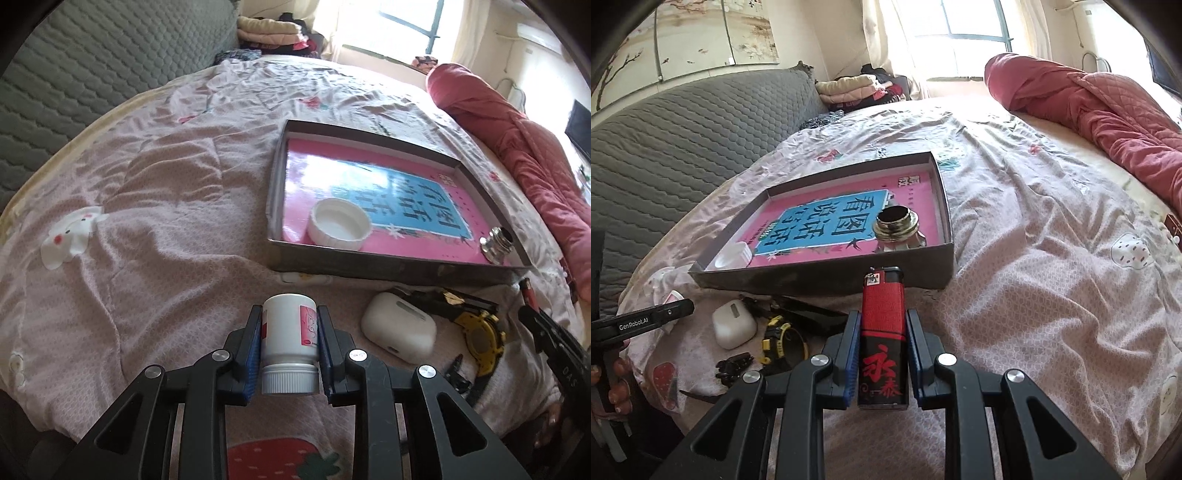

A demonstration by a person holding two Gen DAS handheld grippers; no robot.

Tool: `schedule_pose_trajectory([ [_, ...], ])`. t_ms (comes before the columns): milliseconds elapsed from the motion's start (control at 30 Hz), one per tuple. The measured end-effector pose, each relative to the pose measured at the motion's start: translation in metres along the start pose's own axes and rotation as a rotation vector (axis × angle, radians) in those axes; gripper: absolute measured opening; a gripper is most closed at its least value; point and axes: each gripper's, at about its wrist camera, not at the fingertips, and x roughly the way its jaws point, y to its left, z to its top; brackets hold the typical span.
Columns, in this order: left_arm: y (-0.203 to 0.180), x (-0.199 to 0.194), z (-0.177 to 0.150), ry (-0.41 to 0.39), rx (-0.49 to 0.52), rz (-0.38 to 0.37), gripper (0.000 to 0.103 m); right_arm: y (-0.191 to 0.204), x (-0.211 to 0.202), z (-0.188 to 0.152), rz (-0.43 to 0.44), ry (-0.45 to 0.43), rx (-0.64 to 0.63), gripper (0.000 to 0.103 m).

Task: Organize rigid objects
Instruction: 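Carry the pill bottle and the lighter toward the grey box with both tools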

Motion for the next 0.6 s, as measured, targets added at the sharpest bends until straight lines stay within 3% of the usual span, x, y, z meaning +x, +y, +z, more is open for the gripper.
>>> schedule_pose_trajectory([
  [600,-0.019,-0.024,-0.007,-0.033,0.054,-0.005,0.027,0.022,-0.021,-0.001,0.025,-0.048,-0.065,0.023],
])
